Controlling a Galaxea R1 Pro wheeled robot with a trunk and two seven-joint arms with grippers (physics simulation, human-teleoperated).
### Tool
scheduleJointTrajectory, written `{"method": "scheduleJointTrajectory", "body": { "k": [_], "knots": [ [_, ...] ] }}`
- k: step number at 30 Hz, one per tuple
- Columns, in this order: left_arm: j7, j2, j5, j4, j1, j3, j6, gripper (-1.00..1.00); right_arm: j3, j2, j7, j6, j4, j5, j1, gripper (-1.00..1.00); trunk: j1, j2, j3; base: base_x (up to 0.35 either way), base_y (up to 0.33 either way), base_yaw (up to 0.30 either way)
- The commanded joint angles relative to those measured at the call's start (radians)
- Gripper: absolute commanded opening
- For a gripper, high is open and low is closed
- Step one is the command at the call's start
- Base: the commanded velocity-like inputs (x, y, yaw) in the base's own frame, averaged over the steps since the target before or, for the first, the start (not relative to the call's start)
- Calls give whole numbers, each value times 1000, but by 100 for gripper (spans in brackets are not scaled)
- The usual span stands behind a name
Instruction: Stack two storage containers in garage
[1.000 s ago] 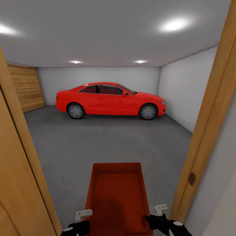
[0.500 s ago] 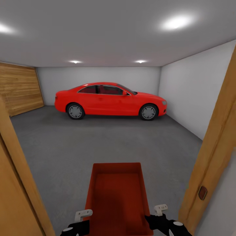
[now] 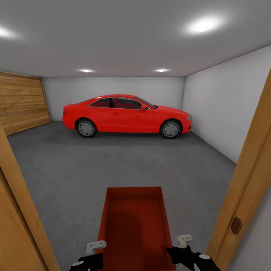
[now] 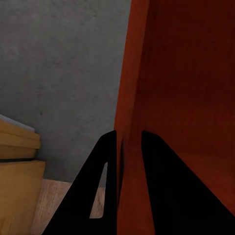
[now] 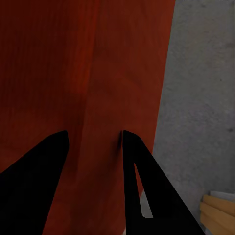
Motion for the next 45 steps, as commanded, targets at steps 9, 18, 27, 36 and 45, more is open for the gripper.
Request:
{"method": "scheduleJointTrajectory", "body": {
  "k": [9,18,27,36,45],
  "knots": [
    [8,-1,-28,23,0,-2,-73,-100,-6,6,42,7,1,-19,-1,-100,0,-1,-2,155,0,0],
    [8,-2,-27,23,0,-2,-75,-100,-6,6,42,7,1,-19,-1,-100,0,-1,-2,19,38,0],
    [8,-3,-27,23,0,-2,-76,-100,-6,6,38,7,1,-19,-1,-100,0,-1,-2,0,59,0],
    [8,-3,-27,23,0,-2,-77,-100,-6,6,38,7,1,-18,-1,-100,0,-1,-2,0,20,0],
    [8,-4,-27,23,0,-2,-76,-100,-6,6,42,7,1,-17,-1,-100,0,-1,-2,210,0,0]
  ]
}}
